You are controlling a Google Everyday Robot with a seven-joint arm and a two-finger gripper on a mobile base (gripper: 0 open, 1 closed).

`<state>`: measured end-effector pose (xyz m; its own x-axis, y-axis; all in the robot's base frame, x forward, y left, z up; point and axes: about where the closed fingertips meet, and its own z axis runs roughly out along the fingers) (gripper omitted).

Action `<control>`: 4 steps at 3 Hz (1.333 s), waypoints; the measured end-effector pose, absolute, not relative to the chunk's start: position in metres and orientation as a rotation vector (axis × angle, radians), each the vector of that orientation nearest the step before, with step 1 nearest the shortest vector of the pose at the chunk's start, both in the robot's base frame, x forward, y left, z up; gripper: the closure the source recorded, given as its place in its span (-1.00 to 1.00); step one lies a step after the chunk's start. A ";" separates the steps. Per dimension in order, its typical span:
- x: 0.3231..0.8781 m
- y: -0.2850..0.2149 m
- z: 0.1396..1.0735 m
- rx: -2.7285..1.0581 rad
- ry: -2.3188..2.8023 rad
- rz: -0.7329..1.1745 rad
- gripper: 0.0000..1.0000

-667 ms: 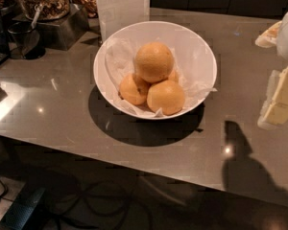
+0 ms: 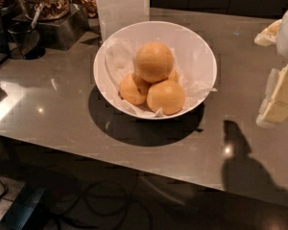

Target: Pick orange from white bowl

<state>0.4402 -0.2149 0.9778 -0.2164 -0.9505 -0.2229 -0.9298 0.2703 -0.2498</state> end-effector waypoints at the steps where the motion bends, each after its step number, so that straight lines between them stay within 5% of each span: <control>1: 0.457 -0.198 0.974 -1.733 2.157 0.030 -1.00; 4: 0.535 -0.090 0.949 -1.868 1.867 0.497 -1.00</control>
Offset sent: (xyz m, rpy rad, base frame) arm 0.0807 0.0897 -0.0118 0.3457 0.1186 0.2832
